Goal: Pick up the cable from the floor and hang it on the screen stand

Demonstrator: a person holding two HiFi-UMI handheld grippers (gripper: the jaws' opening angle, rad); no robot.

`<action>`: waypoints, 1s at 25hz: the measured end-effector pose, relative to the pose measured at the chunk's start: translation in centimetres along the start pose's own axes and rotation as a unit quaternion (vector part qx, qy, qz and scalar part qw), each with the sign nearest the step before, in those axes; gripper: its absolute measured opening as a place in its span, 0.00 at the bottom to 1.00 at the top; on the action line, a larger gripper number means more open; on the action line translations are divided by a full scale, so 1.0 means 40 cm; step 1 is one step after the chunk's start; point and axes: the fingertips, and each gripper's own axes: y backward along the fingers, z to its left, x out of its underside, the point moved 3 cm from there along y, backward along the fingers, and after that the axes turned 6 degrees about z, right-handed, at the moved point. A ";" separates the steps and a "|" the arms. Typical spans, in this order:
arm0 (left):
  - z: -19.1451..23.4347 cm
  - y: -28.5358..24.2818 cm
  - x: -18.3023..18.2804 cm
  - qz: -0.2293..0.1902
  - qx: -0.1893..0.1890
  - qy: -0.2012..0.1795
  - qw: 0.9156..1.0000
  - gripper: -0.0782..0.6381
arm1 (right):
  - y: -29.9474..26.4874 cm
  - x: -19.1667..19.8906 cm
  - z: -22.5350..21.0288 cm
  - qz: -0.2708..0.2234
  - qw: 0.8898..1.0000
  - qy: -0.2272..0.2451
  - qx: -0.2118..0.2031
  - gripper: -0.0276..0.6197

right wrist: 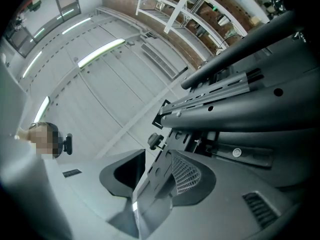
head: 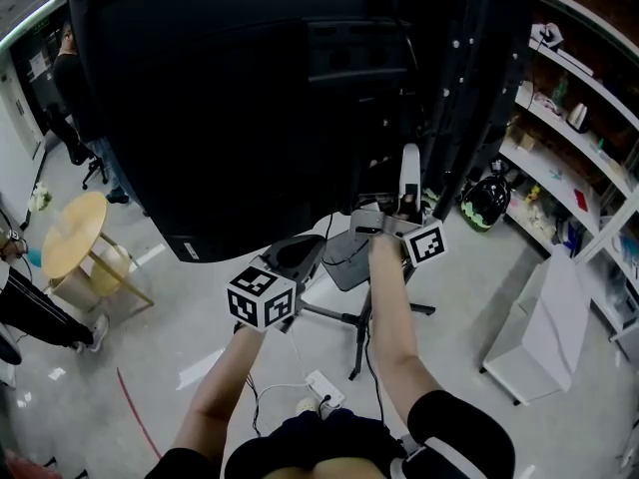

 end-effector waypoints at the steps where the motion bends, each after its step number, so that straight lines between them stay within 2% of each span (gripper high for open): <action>1: -0.002 0.002 0.001 -0.001 0.000 0.000 1.000 0.12 | 0.008 0.005 0.005 0.006 1.000 0.001 0.003 0.29; 10: -0.033 -0.009 0.002 -0.012 0.013 0.004 1.000 0.12 | 0.113 0.068 0.044 0.077 0.996 -0.006 0.051 0.29; 15: -0.048 -0.020 0.015 -0.016 0.021 0.019 0.999 0.12 | 0.180 0.063 0.065 0.093 0.993 -0.002 0.079 0.29; 25: -0.071 -0.005 0.014 -0.051 0.032 0.050 0.997 0.12 | 0.253 0.082 0.195 0.157 0.982 0.044 0.094 0.29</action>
